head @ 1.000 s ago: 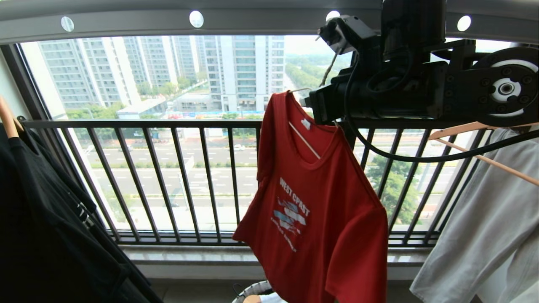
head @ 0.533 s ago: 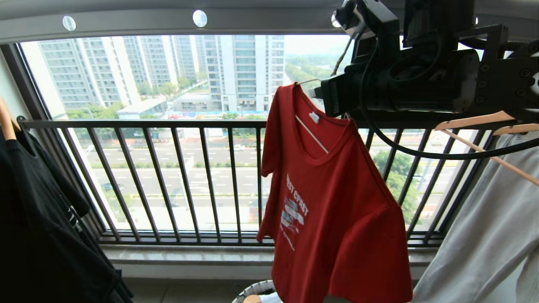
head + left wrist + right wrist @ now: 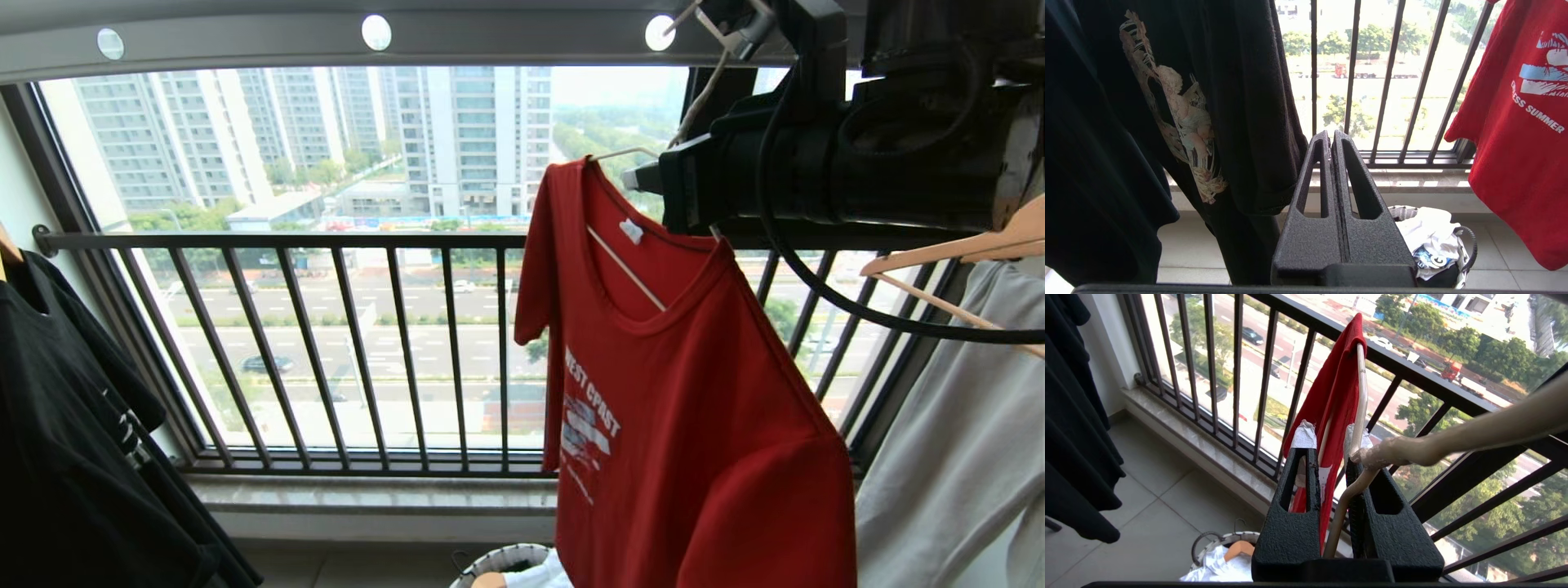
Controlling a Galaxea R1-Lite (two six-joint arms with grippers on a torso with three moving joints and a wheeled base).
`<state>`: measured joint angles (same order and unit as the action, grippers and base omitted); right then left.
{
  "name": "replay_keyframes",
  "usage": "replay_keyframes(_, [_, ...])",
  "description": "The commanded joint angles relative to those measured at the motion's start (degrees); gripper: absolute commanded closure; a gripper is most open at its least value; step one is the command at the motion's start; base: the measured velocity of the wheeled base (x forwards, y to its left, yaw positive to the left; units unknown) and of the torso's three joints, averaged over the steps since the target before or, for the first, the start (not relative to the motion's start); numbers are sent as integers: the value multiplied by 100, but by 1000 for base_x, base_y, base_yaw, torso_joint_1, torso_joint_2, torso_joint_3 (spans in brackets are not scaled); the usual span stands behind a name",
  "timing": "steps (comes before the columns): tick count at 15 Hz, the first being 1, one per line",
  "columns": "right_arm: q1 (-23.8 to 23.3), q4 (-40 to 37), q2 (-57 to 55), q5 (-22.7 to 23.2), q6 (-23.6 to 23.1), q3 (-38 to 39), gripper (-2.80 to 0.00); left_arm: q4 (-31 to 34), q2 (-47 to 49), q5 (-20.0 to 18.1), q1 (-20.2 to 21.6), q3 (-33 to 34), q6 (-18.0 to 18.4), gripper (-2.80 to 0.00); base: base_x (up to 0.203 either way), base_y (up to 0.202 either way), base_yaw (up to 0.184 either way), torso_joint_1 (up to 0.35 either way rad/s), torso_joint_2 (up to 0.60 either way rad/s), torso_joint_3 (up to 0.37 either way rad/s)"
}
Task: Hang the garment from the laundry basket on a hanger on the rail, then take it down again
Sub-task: Take the clothes off the clothes rack
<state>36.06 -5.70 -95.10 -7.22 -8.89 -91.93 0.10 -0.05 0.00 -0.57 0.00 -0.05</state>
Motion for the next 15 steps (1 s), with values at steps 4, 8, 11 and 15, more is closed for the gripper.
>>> replay_keyframes(4, [240, -244, 504, -28, -328, 193, 0, -1, 5, 0, 5, 0, -4, 0, 0, 0, 0, 0, 0, 0])
replay_keyframes(8, [409, -320, 776, -122, -602, 193, 0, -1, 5, 0, 3, 0, -4, 0, 0, 0, 0, 0, 0, 0])
replay_keyframes(11, [450, -353, 956, -98, -631, 253, 0, -1, 5, 0, 5, 0, -4, 0, 0, 0, 0, 0, 0, 0])
replay_keyframes(15, [637, -266, 1294, -33, -518, 1128, 0, -1, 5, 0, 5, 0, -4, 0, 0, 0, 0, 0, 0, 0])
